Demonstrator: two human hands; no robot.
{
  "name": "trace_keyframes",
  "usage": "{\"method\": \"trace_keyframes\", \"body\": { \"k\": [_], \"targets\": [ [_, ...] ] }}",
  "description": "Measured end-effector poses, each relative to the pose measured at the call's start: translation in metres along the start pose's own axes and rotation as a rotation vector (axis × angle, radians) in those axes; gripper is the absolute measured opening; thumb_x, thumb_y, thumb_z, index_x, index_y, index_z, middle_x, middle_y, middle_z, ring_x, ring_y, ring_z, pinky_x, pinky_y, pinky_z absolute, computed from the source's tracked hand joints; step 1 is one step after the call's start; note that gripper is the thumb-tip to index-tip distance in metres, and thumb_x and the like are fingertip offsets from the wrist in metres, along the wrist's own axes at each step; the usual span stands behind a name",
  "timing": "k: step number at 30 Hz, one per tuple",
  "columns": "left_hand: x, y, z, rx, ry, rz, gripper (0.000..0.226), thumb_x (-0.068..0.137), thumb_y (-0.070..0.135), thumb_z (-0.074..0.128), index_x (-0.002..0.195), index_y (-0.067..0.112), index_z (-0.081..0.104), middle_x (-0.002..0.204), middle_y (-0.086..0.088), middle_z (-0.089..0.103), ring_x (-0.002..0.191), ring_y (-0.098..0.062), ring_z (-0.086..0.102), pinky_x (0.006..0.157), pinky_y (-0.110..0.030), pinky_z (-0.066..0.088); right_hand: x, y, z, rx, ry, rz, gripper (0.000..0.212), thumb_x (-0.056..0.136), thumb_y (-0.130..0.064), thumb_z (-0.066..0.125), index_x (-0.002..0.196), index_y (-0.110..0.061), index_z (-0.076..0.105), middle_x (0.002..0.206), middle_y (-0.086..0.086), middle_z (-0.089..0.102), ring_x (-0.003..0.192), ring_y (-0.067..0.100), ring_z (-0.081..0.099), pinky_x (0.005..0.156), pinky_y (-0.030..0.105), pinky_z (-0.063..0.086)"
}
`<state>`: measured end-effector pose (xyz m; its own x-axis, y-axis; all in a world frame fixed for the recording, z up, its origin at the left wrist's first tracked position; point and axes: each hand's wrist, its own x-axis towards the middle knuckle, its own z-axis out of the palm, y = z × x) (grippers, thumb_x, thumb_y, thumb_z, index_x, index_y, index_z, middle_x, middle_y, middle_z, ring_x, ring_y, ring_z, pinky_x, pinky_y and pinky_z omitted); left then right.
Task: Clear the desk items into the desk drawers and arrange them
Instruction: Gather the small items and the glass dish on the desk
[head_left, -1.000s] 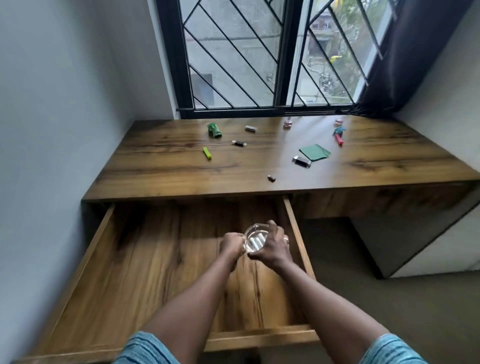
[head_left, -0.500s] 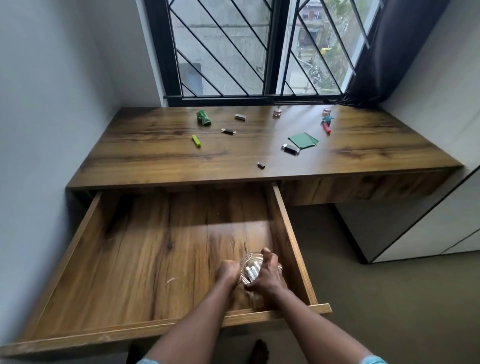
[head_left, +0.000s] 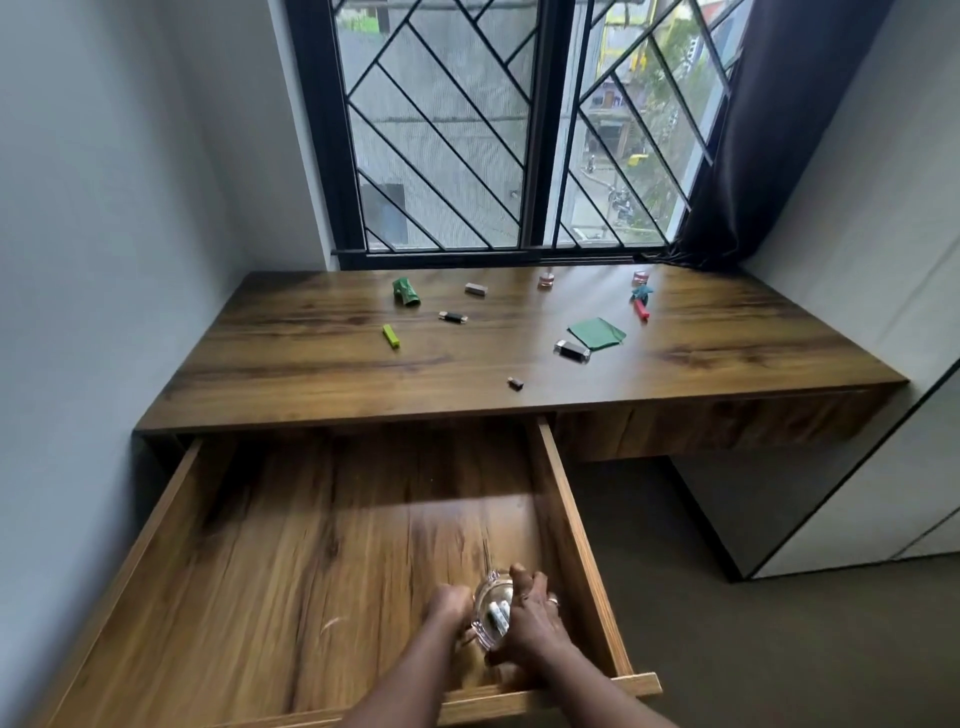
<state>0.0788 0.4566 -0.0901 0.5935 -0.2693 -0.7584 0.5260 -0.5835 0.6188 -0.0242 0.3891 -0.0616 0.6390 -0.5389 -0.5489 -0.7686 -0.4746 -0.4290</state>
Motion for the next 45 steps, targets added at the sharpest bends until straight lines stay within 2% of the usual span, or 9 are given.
{"method": "trace_keyframes", "body": {
  "k": [4, 10, 17, 21, 23, 26, 33, 41, 45],
  "targets": [
    [0.001, 0.005, -0.001, 0.138, 0.034, 0.024, 0.028, 0.082, 0.016, 0.042, 0.073, 0.001, 0.063, 0.065, -0.02, 0.059, 0.05, -0.024, 0.049, 0.059, -0.034, 0.048, -0.002, -0.003, -0.008, -0.094, 0.001, -0.023, 0.117, 0.068, -0.04, 0.08, 0.15, -0.032, -0.003, 0.156, 0.014, -0.002, 0.142, 0.037, 0.017, 0.116, 0.042, 0.021],
    [-0.017, 0.06, -0.006, 0.155, 0.091, 0.139, 0.026, 0.095, 0.013, 0.035, 0.076, 0.008, 0.052, 0.062, -0.007, 0.049, 0.048, -0.016, 0.043, 0.042, -0.018, 0.029, 0.015, -0.03, -0.057, 0.057, 0.193, -0.118, 0.087, 0.071, -0.053, 0.073, 0.141, -0.019, 0.035, 0.146, 0.004, 0.029, 0.129, 0.023, 0.041, 0.103, 0.034, 0.042],
    [0.007, 0.199, -0.009, 0.117, 0.074, 0.302, 0.03, 0.089, 0.009, 0.052, 0.059, 0.01, 0.06, 0.058, -0.005, 0.056, 0.05, -0.017, 0.051, 0.05, -0.023, 0.041, 0.088, -0.059, -0.162, 0.107, 0.425, -0.198, 0.04, 0.08, -0.037, 0.068, 0.112, -0.014, 0.059, 0.127, 0.007, 0.052, 0.115, 0.024, 0.052, 0.091, 0.033, 0.05],
    [0.045, 0.27, -0.012, 0.141, 0.163, 0.353, 0.031, 0.086, 0.007, 0.055, 0.057, 0.015, 0.058, 0.061, -0.005, 0.059, 0.054, -0.019, 0.054, 0.053, -0.021, 0.042, 0.142, -0.067, -0.219, 0.116, 0.467, -0.185, 0.035, 0.083, -0.026, 0.065, 0.115, -0.013, 0.06, 0.127, 0.007, 0.052, 0.117, 0.028, 0.05, 0.093, 0.032, 0.046],
    [0.074, 0.298, -0.014, 0.13, 0.218, 0.372, 0.017, 0.078, 0.009, 0.055, 0.065, 0.008, 0.065, 0.075, -0.017, 0.068, 0.071, -0.029, 0.065, 0.062, -0.028, 0.048, 0.168, -0.068, -0.243, 0.098, 0.5, -0.168, 0.036, 0.085, -0.023, 0.062, 0.119, -0.012, 0.058, 0.13, 0.009, 0.05, 0.12, 0.029, 0.047, 0.094, 0.033, 0.045],
    [0.133, 0.334, -0.014, 0.105, 0.299, 0.367, 0.027, 0.077, 0.01, 0.054, 0.092, -0.004, 0.071, 0.102, -0.027, 0.069, 0.1, -0.041, 0.066, 0.078, -0.04, 0.055, 0.21, -0.066, -0.275, 0.047, 0.576, -0.13, 0.035, 0.087, -0.017, 0.058, 0.122, -0.011, 0.055, 0.132, 0.012, 0.047, 0.121, 0.032, 0.045, 0.096, 0.033, 0.043],
    [0.14, 0.404, -0.01, 0.224, 0.528, 0.317, 0.037, 0.091, 0.017, 0.058, 0.122, -0.003, 0.058, 0.131, -0.02, 0.056, 0.122, -0.034, 0.054, 0.091, -0.035, 0.047, 0.274, -0.05, -0.308, -0.068, 0.695, -0.062, 0.05, 0.088, -0.009, 0.047, 0.137, -0.017, 0.04, 0.144, 0.015, 0.032, 0.129, 0.035, 0.033, 0.109, 0.037, 0.027],
    [0.165, 0.453, 0.004, 0.257, 0.631, 0.304, 0.054, 0.086, 0.032, 0.068, 0.128, 0.001, 0.054, 0.135, -0.014, 0.053, 0.122, -0.03, 0.055, 0.095, -0.033, 0.047, 0.309, -0.028, -0.304, -0.12, 0.735, -0.098, 0.053, 0.087, -0.018, 0.054, 0.138, -0.019, 0.041, 0.135, 0.012, 0.044, 0.122, 0.034, 0.042, 0.102, 0.039, 0.032],
    [0.173, 0.472, 0.007, 0.293, 0.658, 0.306, 0.064, 0.084, 0.043, 0.067, 0.131, 0.003, 0.051, 0.137, -0.012, 0.052, 0.127, -0.026, 0.051, 0.098, -0.031, 0.045, 0.316, -0.021, -0.296, -0.121, 0.811, -0.146, 0.039, 0.084, -0.015, 0.061, 0.123, -0.013, 0.055, 0.115, 0.017, 0.057, 0.107, 0.037, 0.052, 0.09, 0.041, 0.041]
  ]
}}
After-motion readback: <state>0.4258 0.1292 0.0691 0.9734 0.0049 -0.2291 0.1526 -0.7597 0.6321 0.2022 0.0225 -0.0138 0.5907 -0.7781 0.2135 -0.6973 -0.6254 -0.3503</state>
